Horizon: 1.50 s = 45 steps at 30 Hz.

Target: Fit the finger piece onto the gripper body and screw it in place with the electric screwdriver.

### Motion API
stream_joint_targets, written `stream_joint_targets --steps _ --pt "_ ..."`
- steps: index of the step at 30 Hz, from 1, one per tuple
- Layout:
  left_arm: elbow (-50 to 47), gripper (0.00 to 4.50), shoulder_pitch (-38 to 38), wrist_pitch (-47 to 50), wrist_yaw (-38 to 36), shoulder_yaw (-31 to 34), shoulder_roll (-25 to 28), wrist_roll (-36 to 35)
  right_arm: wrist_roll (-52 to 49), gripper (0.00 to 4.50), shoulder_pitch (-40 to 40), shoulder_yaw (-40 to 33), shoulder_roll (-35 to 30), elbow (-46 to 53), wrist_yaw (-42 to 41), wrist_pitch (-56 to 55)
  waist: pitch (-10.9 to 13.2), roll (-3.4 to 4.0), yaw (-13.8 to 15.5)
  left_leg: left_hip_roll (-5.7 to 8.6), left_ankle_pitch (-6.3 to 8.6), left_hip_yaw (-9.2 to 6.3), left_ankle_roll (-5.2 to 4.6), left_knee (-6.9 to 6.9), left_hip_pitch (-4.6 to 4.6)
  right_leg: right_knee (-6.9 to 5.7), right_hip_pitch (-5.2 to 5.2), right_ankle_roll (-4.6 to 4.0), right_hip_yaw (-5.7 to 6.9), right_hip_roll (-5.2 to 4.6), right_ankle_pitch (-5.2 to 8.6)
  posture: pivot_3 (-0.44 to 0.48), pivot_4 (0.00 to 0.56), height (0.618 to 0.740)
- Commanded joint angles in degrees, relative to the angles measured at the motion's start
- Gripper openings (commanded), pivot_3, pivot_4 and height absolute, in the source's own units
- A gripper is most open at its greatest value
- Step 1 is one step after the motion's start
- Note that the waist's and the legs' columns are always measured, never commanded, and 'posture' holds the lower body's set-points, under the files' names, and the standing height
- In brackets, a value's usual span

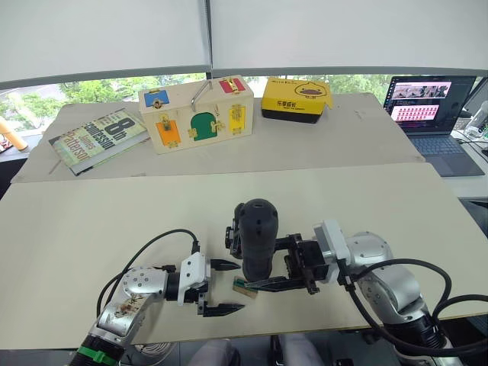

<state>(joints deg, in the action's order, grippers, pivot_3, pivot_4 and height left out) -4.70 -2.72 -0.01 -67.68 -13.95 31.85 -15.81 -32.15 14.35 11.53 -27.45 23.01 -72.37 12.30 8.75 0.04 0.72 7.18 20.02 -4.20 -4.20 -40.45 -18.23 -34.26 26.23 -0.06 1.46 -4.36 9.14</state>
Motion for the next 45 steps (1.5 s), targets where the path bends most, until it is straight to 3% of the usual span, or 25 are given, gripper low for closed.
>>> stream_joint_targets --steps 1,45 --pt "0.12 4.50 1.01 0.67 0.23 -1.69 -0.07 1.00 -0.52 1.90 -0.23 -0.20 0.10 1.94 0.09 -2.05 0.00 0.00 0.00 0.00 0.00 0.00 0.00 0.00 0.00 0.00 0.00 0.00 0.00 0.00 0.00 0.000 0.150 0.740" --pt "2.33 4.50 1.75 -1.34 1.22 -2.30 -0.24 1.74 -0.97 1.90 -0.68 0.41 -0.06 2.81 0.06 -2.21 -0.07 0.06 0.02 0.00 0.00 0.00 0.00 0.00 0.03 -0.01 -0.02 0.00 -0.02 0.00 0.00 0.000 0.150 0.740"
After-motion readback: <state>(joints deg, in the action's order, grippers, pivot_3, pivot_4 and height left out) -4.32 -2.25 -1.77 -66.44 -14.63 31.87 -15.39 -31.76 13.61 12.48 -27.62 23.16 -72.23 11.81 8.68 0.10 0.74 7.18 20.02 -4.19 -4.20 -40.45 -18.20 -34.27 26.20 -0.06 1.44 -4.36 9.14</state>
